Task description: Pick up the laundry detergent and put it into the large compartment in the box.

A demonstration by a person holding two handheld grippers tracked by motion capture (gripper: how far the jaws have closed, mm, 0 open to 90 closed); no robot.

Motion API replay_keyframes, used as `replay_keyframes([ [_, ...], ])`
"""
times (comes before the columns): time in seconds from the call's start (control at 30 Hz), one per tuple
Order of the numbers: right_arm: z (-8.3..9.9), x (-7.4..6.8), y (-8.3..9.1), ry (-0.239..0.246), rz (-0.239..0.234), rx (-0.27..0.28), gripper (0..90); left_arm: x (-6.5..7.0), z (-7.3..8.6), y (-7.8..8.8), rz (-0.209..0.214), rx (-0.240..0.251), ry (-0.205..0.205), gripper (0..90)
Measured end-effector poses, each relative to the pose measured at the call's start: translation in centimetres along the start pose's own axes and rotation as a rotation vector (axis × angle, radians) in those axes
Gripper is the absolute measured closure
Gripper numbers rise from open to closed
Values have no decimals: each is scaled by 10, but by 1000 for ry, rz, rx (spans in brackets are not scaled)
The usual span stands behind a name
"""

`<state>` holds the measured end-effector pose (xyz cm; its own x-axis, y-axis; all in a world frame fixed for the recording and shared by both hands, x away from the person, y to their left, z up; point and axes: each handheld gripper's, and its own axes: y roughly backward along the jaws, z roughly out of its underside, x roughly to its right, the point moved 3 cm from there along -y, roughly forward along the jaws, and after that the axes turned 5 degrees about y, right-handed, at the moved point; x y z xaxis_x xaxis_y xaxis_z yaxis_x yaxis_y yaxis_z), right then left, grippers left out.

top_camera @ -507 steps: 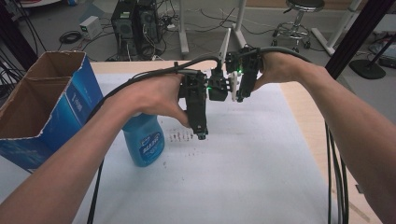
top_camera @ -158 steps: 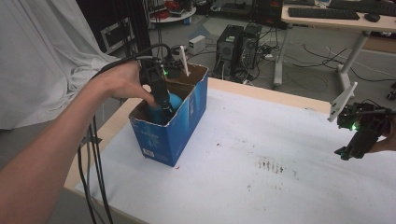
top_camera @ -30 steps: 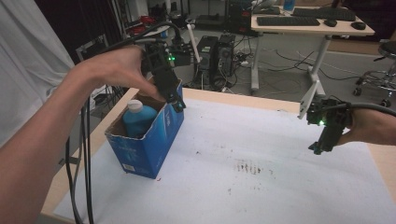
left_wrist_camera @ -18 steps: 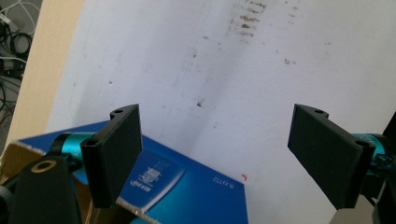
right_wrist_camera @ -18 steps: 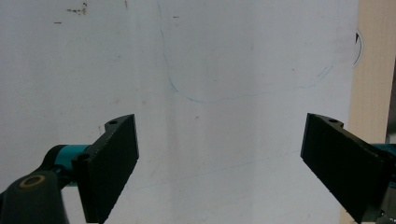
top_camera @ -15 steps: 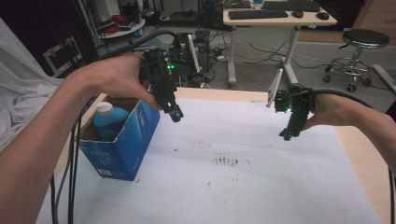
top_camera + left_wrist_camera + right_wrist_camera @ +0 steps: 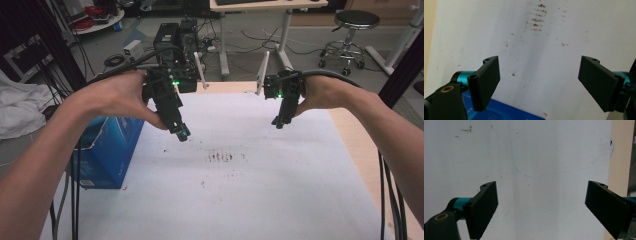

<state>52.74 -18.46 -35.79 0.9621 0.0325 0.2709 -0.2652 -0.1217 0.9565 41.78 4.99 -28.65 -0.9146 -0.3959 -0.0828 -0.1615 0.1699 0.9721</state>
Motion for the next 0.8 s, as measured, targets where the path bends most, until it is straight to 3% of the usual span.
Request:
replay_keyframes([
  [0.43,-4,-3,4,7,13,0,105,21,-1,-49,35,-33,-32,179],
  [0.8,-3,-5,8,-3,23,-1,105,23,2,-64,46,-50,-32,179],
])
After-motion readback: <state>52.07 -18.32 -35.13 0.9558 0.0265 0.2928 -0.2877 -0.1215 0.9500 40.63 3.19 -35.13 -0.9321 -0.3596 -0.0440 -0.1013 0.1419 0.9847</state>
